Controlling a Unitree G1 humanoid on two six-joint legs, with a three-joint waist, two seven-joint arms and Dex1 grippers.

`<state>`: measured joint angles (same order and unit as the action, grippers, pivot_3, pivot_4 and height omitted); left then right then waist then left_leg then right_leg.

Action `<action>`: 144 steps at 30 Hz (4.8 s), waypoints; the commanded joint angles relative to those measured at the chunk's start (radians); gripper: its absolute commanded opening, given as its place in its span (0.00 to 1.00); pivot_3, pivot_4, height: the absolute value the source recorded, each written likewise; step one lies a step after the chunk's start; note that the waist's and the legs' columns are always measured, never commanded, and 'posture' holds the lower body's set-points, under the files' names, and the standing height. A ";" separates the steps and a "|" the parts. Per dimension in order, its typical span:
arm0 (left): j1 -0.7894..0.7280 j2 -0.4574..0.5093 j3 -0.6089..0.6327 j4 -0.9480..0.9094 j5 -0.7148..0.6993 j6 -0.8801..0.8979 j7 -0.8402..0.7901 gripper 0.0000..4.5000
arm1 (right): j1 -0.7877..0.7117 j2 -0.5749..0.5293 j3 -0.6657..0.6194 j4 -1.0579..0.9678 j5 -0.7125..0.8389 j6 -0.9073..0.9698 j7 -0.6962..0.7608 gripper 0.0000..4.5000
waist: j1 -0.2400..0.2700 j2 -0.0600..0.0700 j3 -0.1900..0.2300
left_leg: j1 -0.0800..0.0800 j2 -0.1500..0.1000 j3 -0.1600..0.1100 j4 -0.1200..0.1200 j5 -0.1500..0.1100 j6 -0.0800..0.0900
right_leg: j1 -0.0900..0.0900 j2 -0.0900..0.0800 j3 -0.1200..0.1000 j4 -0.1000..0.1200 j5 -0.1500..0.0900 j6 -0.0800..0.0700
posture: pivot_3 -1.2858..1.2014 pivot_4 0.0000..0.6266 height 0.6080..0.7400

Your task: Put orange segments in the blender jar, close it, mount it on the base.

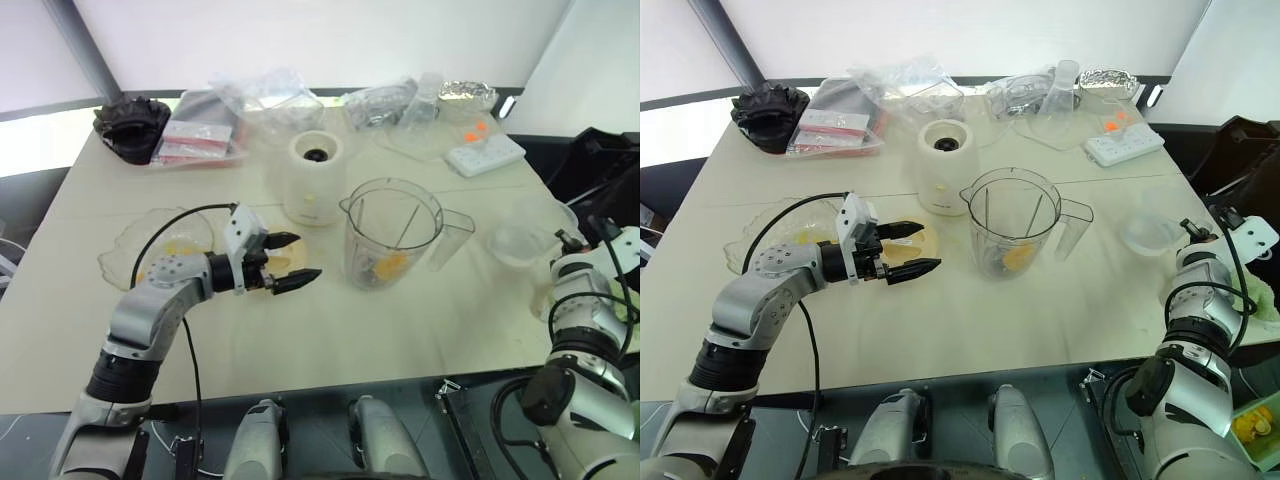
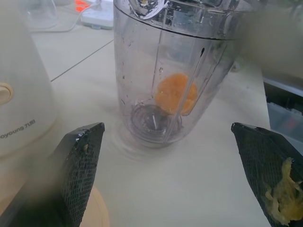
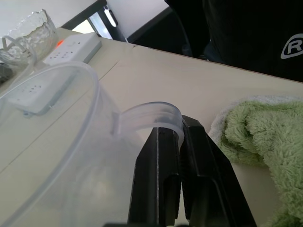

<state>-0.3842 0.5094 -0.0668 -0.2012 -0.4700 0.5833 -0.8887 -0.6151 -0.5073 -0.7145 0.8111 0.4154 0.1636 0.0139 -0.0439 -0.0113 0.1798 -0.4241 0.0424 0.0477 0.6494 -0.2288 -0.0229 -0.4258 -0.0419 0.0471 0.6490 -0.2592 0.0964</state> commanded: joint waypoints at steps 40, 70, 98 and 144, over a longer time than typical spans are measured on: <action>-0.264 0.117 -0.082 0.313 0.139 -0.168 -0.220 1.00 | 0.795 -0.121 0.008 -1.407 0.416 0.681 0.160 0.65 | 0.006 -0.001 -0.001 | 0.001 0.000 0.000 0.000 0.000 0.000 | 0.001 0.001 0.001 0.000 -0.002 -0.003 | 0.52 0.24 1.00; -0.835 -0.052 -0.264 1.499 0.716 -0.889 -0.323 0.99 | 1.009 -0.090 0.190 -1.858 0.665 0.612 -0.101 0.67 | 0.032 -0.016 0.001 | -0.003 0.001 -0.001 0.002 -0.001 0.002 | 0.000 0.000 -0.001 -0.002 -0.001 -0.002 | 0.52 0.24 1.00; -0.761 -0.201 -0.363 1.572 0.966 -0.828 -0.042 0.87 | 0.851 -0.254 0.255 -1.726 0.708 0.640 -0.075 0.67 | 0.037 -0.018 -0.008 | 0.000 0.000 -0.001 0.006 -0.001 0.002 | 0.006 -0.001 -0.001 -0.001 -0.001 -0.001 | 0.52 0.24 1.00; -0.872 -0.158 -0.257 1.547 0.882 -0.810 -0.300 0.07 | 0.804 -0.323 0.231 -1.648 0.730 0.669 -0.030 0.67 | 0.036 -0.015 -0.013 | -0.006 0.002 0.000 0.000 -0.003 0.006 | 0.003 0.000 -0.003 -0.017 0.003 -0.002 | 0.52 0.24 1.00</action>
<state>-1.2276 0.3466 -0.3360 1.3549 0.4190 -0.2235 -1.1805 0.1973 -0.8169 -0.4759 -0.8260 1.1498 0.8362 -0.0223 -0.0076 -0.0265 0.1669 -0.4306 0.0448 0.0478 0.6495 -0.2316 -0.0173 -0.4224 -0.0421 0.0444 0.6322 -0.2563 0.0945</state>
